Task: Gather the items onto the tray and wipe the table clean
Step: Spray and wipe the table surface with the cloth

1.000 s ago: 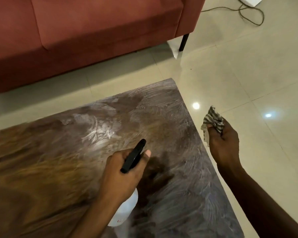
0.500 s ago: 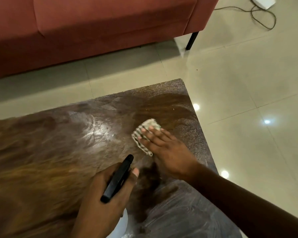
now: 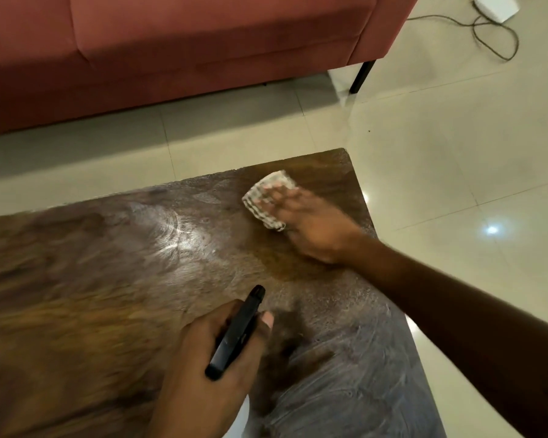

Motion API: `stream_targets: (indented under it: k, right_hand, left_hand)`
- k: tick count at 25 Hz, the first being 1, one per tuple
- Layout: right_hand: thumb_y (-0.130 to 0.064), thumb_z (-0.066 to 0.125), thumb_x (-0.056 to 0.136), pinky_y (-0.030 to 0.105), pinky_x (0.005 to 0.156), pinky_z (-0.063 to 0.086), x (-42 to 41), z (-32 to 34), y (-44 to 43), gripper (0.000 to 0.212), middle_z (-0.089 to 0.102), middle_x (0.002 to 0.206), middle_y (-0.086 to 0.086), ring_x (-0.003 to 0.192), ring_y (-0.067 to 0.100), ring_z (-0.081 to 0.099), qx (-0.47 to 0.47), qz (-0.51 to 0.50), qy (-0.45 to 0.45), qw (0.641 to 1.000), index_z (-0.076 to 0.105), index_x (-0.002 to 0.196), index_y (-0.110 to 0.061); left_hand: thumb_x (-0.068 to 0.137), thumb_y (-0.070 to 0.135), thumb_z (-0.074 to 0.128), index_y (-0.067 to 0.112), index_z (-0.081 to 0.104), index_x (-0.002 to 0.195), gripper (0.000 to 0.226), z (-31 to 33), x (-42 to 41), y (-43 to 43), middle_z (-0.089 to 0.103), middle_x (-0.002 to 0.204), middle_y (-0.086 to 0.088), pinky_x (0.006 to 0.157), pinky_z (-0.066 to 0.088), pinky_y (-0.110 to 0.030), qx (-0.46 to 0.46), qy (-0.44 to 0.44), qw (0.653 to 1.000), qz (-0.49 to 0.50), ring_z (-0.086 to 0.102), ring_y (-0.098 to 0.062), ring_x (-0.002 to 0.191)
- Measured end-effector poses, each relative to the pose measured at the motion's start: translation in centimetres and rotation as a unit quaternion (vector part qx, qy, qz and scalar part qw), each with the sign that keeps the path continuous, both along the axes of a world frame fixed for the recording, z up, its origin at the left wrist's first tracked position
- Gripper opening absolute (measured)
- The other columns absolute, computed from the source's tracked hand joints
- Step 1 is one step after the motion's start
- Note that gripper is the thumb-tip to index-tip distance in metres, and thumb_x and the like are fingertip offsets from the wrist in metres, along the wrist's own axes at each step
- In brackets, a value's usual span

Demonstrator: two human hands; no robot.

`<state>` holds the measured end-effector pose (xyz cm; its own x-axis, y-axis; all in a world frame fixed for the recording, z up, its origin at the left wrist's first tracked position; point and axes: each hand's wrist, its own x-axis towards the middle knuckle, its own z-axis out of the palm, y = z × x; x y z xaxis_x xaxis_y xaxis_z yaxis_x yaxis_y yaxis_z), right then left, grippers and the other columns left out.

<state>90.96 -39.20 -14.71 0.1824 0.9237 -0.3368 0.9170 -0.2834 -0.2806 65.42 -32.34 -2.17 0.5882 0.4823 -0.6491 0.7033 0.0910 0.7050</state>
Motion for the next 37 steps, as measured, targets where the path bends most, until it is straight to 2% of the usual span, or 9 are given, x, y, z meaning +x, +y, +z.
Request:
stream_targets:
  k: [5,8,11,18,23,27,30,34,37]
  right_hand:
    - [-0.022,0.039,0.108,0.05,0.134,0.017,5.6,0.0,-1.2,0.068,0.01,0.179,0.007,0.166,0.029,0.008,0.027,-0.373,-0.035,0.927,0.015,0.171,-0.025]
    - [-0.023,0.043,0.105,0.049,0.135,0.008,0.7,-0.4,-0.9,0.072,0.008,0.179,0.005,0.166,0.026,0.002,0.041,-0.176,-0.029,0.983,0.014,0.171,-0.026]
    - [-0.02,0.054,0.105,0.044,0.134,0.008,1.8,0.2,-5.4,0.07,0.014,0.178,0.001,0.165,0.02,0.007,0.002,0.024,0.041,0.999,0.026,0.168,-0.029]
    - [-0.019,0.057,0.11,0.02,0.126,0.003,5.6,2.6,-11.3,0.058,0.021,0.171,-0.016,0.165,0.015,0.009,-0.022,-0.193,0.212,0.958,0.037,0.163,-0.031]
    - [-0.041,0.031,0.101,0.052,0.134,0.008,-3.3,0.7,-16.8,0.069,0.012,0.177,0.0,0.166,0.026,0.004,-0.009,-0.015,0.08,0.997,0.021,0.168,-0.031]
    - [-0.035,0.039,0.107,0.046,0.134,0.005,-8.9,1.9,-26.7,0.072,0.003,0.178,-0.004,0.166,0.018,-0.004,-0.051,0.147,0.031,0.987,0.006,0.17,-0.034]
    - [-0.027,0.057,0.106,0.042,0.134,0.01,-5.1,1.3,-25.6,0.078,0.011,0.178,0.003,0.166,0.022,0.005,-0.02,0.04,0.008,0.999,0.012,0.17,-0.028]
    - [-0.031,0.043,0.111,0.049,0.134,0.012,-2.6,0.0,-16.1,0.068,0.005,0.179,0.006,0.166,0.027,-0.001,0.015,-0.16,0.017,0.987,0.011,0.171,-0.026]
    - [-0.036,0.038,0.111,0.049,0.134,0.007,-6.4,-0.2,-18.6,0.068,0.001,0.18,0.002,0.166,0.024,-0.004,0.002,-0.12,0.0,0.993,0.008,0.171,-0.029]
  left_hand:
    - [0.094,0.046,0.071,0.045,0.065,0.084,0.011,-0.8,-0.8,-2.2,0.059,0.055,0.005,0.064,0.057,-0.045,0.016,0.002,0.999,-0.035,0.057,-0.007,0.043]
    - [0.094,0.05,0.069,0.059,0.064,0.084,0.014,-0.5,-1.2,-3.7,0.064,0.061,0.005,0.066,0.059,-0.043,0.008,0.023,0.999,-0.03,0.059,-0.007,0.045]
    - [0.09,0.062,0.065,0.03,0.062,0.075,0.037,-0.8,-2.1,-5.6,0.055,0.058,-0.008,0.058,0.051,-0.048,-0.017,0.026,0.998,-0.049,0.056,-0.022,0.048]
    - [0.093,0.06,0.066,0.029,0.05,0.056,0.051,-2.4,-5.5,-11.9,0.035,0.049,-0.002,0.055,0.033,-0.04,-0.042,0.059,0.989,-0.131,0.036,-0.018,0.046]
    - [0.094,0.057,0.067,0.037,0.053,0.066,0.037,-2.5,-7.7,-13.8,0.048,0.057,0.003,0.059,0.036,-0.028,-0.052,0.038,0.984,-0.164,0.046,-0.01,0.051]
    - [0.095,0.057,0.067,0.036,0.059,0.076,0.029,-2.1,-8.2,-13.7,0.056,0.065,0.005,0.061,0.039,-0.027,-0.044,0.028,0.982,-0.182,0.051,-0.01,0.056]
    - [0.096,0.056,0.066,0.036,0.059,0.074,0.031,-1.9,-8.5,-13.8,0.052,0.061,0.005,0.059,0.036,-0.026,-0.041,0.004,0.981,-0.189,0.045,-0.009,0.052]
    - [0.097,0.058,0.064,0.034,0.062,0.078,0.031,-1.6,-9.1,-14.5,0.051,0.06,0.007,0.058,0.036,-0.029,-0.05,-0.01,0.981,-0.186,0.043,-0.01,0.05]
    - [0.096,0.063,0.061,0.037,0.059,0.075,0.033,-1.4,-9.9,-14.7,0.052,0.058,0.006,0.056,0.038,-0.031,-0.049,-0.002,0.981,-0.187,0.043,-0.011,0.048]
